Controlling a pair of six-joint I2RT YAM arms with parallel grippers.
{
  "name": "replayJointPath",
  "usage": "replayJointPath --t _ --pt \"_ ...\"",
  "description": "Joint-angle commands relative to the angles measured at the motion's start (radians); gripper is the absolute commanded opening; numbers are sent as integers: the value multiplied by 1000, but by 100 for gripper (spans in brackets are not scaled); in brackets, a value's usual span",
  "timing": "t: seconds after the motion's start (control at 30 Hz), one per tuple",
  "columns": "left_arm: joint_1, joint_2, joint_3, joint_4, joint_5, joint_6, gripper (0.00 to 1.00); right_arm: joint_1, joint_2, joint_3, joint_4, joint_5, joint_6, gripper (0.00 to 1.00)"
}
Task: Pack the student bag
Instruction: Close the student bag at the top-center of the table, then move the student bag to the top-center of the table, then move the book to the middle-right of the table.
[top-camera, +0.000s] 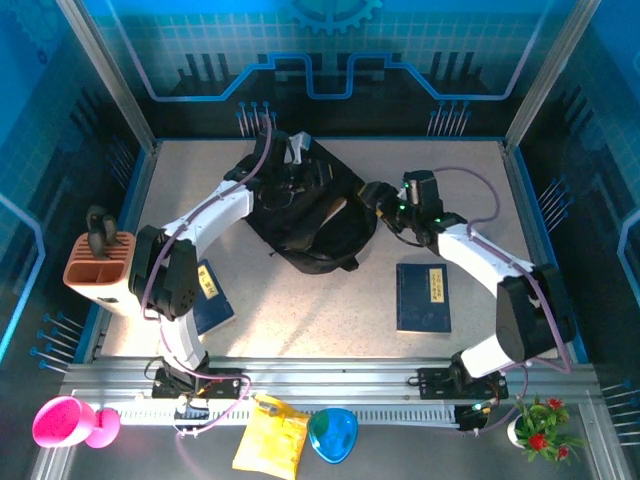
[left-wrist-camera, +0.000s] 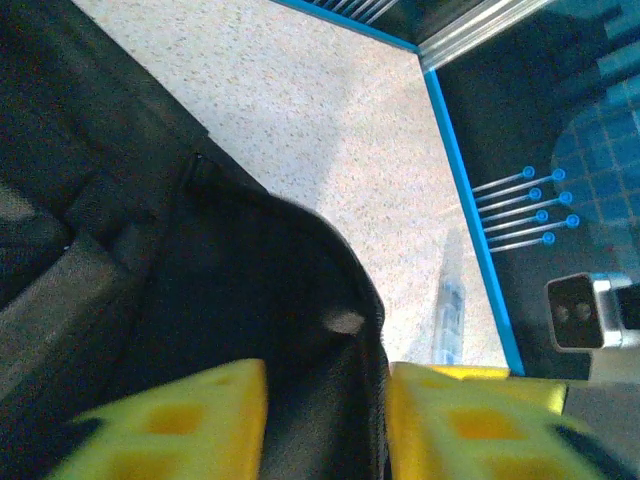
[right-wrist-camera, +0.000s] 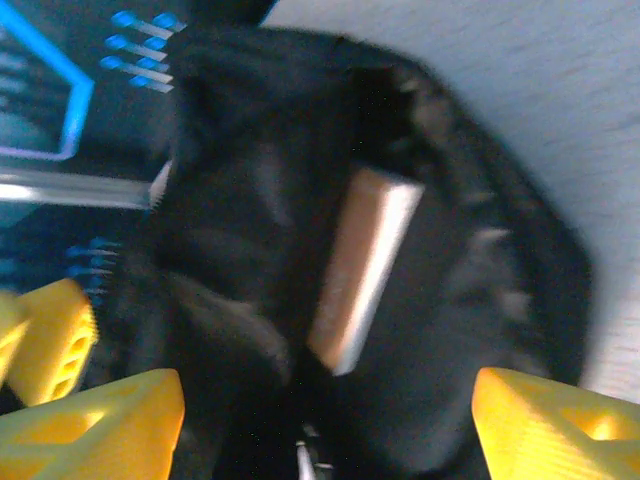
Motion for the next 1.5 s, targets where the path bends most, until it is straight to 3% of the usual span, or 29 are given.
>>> replayJointPath --t 0.0,0.1,0.2,0.53,0.9,1.2,1.33,1.47 --pt "7 -26 -45 24 64 -3 57 -48 -69 -16 -259 177 -137 79" --pt "8 -50 -102 10 21 -3 69 -90 -96 -33 -325 209 -179 80" --pt "9 -50 -161 4 -44 -14 74 -132 -92 -70 -332 183 -181 80" --pt "63 76 -183 -91 -242 -34 73 -148 -12 -108 -339 126 -154 76" --pt "139 259 54 -191 -351 148 73 -110 5 -130 -419 143 -118 75" --pt "115 148 53 -175 -250 99 77 -73 85 -174 -335 71 -51 74" --pt "56 56 -11 -162 -239 51 87 -75 147 -156 -278 78 -37 74" --pt "-33 7 -56 -127 -175 -4 88 -89 236 -98 -208 78 -23 72"
